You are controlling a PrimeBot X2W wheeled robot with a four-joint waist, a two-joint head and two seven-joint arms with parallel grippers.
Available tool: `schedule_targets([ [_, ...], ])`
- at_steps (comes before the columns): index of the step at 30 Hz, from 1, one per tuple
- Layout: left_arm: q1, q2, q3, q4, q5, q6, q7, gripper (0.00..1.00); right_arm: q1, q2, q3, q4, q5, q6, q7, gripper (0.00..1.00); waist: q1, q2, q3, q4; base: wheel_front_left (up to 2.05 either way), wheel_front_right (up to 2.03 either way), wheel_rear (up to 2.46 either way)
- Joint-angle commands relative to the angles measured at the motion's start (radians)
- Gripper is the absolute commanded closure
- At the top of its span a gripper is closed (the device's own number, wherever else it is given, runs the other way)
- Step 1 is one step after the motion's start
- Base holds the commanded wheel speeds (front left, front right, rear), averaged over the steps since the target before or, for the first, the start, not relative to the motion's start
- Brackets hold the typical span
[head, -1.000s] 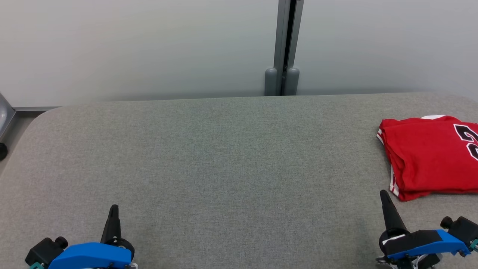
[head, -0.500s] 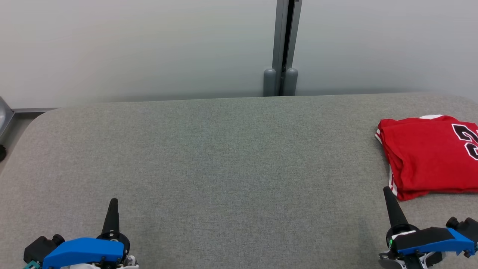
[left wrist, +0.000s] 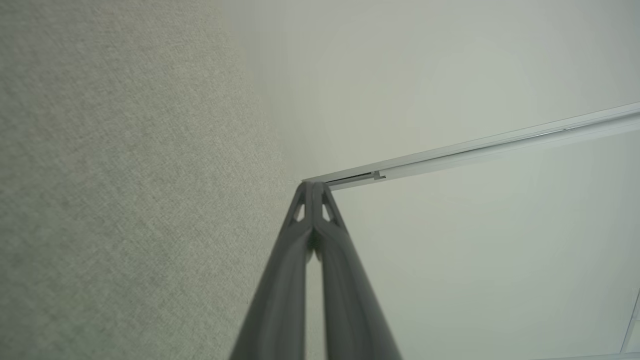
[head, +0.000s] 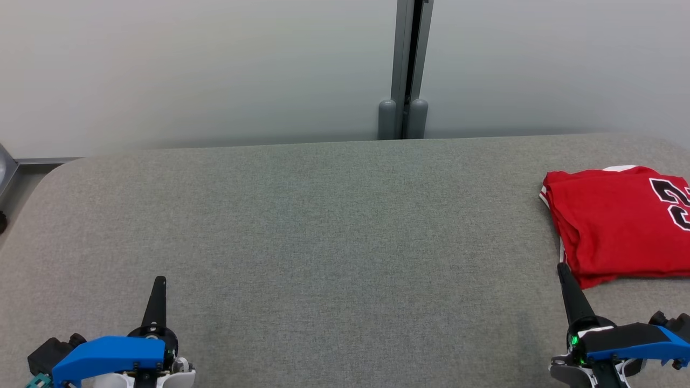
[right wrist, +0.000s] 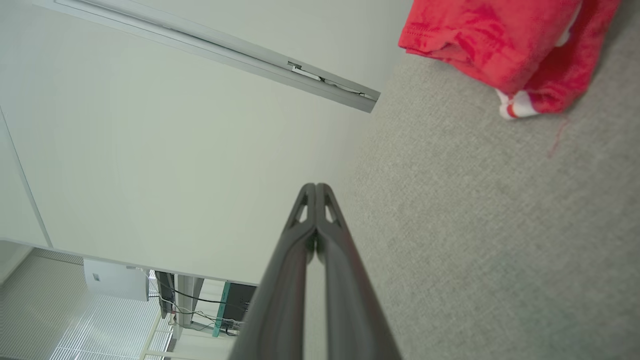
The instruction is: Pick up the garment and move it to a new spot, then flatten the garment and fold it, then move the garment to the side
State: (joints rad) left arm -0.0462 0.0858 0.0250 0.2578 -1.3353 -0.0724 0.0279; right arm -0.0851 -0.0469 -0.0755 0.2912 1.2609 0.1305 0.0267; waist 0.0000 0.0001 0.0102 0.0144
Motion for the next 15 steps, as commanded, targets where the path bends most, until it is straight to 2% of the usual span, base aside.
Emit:
schedule_targets([
  [1,-0.026,-0.003,0.013,-0.01,-0.021,-0.01,0.008,1.0,-0.02,-0.004,-0.006,-0.014,0.028,0.0,0.008,1.0,0.0,-0.0001,0.0,-0.001,0.0,0.0,0.0],
  [15,-0.043,-0.014,0.043,-0.012,-0.115,-0.029,0.037,1.0,-0.024,-0.005,-0.018,-0.027,0.147,0.0,0.038,1.0,0.0,-0.0001,-0.002,-0.005,0.0,0.0,0.0],
])
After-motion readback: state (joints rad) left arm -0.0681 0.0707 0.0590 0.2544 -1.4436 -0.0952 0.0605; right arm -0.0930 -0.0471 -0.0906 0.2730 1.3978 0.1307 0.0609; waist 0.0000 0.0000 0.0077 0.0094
